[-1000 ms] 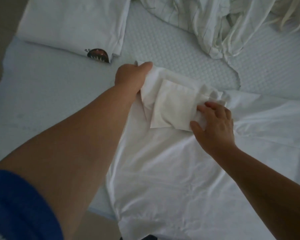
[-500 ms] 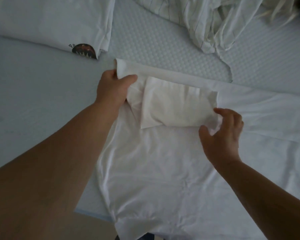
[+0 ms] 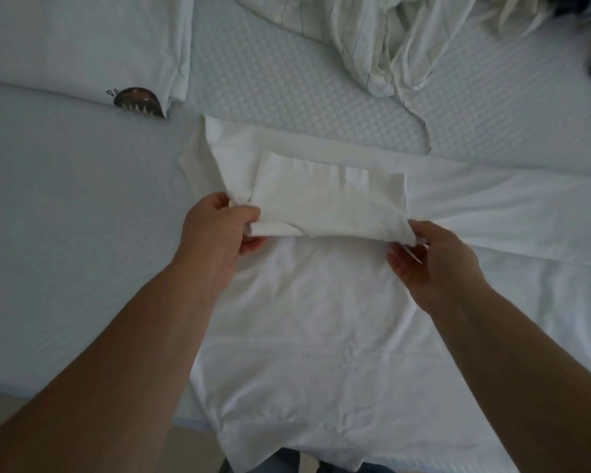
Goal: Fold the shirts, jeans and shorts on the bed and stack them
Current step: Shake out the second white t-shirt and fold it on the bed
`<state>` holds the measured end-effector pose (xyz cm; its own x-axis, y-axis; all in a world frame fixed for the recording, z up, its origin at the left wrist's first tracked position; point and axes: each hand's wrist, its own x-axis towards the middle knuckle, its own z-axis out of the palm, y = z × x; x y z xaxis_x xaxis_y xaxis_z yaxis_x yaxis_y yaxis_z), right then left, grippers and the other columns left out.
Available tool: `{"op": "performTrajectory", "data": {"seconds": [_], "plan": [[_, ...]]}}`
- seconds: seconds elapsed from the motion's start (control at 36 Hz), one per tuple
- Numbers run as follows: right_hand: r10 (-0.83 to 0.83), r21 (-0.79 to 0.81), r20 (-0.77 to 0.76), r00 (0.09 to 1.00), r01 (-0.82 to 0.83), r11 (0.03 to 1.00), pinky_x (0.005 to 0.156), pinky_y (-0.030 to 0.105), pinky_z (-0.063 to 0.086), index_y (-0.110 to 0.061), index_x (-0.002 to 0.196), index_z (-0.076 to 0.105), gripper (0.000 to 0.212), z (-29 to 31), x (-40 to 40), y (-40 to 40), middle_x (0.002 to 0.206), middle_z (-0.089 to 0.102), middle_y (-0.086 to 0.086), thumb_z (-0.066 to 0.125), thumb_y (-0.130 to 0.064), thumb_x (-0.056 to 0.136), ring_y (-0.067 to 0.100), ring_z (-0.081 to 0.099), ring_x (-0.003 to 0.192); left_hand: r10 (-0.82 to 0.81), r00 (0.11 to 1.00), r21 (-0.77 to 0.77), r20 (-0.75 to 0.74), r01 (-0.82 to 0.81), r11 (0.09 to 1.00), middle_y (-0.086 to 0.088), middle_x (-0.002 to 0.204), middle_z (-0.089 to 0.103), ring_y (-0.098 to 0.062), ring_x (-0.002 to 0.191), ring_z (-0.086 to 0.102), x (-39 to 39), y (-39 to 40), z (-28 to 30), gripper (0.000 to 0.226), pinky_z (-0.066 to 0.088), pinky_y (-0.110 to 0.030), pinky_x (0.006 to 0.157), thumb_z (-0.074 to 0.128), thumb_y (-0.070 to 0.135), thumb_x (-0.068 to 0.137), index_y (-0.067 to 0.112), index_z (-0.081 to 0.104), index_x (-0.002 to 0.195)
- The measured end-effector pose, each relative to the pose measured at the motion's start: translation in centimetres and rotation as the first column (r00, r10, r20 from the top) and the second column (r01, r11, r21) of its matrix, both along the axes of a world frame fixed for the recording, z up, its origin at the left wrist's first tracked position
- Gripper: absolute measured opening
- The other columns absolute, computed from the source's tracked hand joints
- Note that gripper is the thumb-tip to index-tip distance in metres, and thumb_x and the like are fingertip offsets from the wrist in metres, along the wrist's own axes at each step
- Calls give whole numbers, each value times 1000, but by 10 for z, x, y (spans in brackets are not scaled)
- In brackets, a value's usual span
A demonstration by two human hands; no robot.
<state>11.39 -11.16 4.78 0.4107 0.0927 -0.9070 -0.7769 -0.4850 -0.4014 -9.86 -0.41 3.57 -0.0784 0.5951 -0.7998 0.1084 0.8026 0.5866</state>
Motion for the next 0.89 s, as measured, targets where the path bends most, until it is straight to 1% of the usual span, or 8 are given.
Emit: {"op": "performTrajectory", "data": {"seconds": [0.17,0.28,0.36,0.44,0.53,0.61,0.69,0.89], "plan": [[207,-129,64,976,-198,972,46,25,51,-9,85,62,26,-6,-9,-17,71,65,5,69,-35,83,14,64,50,-326,818,24,-475,382,924,-6,92,65,-25,88,63,-7,-21,-10,33,51,-37,75,75,30,75,8,61,96],[430,-267,197,881,-373,888,52,29,49,-13,75,58,29,4,-3,-32,69,59,5,65,-40,83,14,57,50,-170,672,235,-721,469,852,5,77,52,-25,85,57,-9,-12,11,34,34,-27,71,69,38,75,19,48,95],[718,-416,557,418,-607,677,59,18,40,-21,69,51,22,10,-11,-32,67,57,-5,61,-34,83,2,54,60,-148,623,495,-768,725,479,-16,102,62,-34,99,57,-2,-3,21,34,36,-31,84,59,23,80,3,59,108],[598,-385,802,0,-765,517,85,20,39,-16,99,62,17,8,-22,-10,104,60,3,63,-25,85,13,55,100,-377,369,329,-850,929,168,-23,140,43,-38,133,36,9,12,4,53,26,-44,108,51,29,88,3,48,134],[658,-546,689,-304,-814,196,112,40,19,-13,138,45,55,-17,-17,20,148,35,14,55,-39,91,28,26,139,-493,85,9,-866,988,154,-11,158,4,-27,146,0,1,34,-27,73,-1,-44,115,36,53,93,15,13,150],[748,-703,453,-485,-711,-35,114,37,-7,-31,150,11,68,-45,-4,29,159,-1,1,32,-58,92,18,-7,145,-469,1,-97,-883,978,185,-8,159,-6,-22,145,-8,-15,52,-42,88,-6,-45,114,26,71,84,18,4,151],[726,-724,439,-529,-687,-63,113,38,-11,-32,150,4,70,-55,-1,26,159,-6,0,25,-63,91,17,-10,145,-462,47,-117,-886,941,319,-11,158,-6,-23,145,-10,-26,69,-41,93,-5,-50,113,25,75,81,18,1,151],[749,-683,460,-476,-729,-44,114,41,-7,-25,151,11,69,-38,-9,28,159,-2,4,34,-55,92,21,-6,145,-499,89,-65,-862,957,283,-14,158,-1,-23,146,-4,-31,71,-15,76,4,-44,115,40,49,93,15,6,151]]}}
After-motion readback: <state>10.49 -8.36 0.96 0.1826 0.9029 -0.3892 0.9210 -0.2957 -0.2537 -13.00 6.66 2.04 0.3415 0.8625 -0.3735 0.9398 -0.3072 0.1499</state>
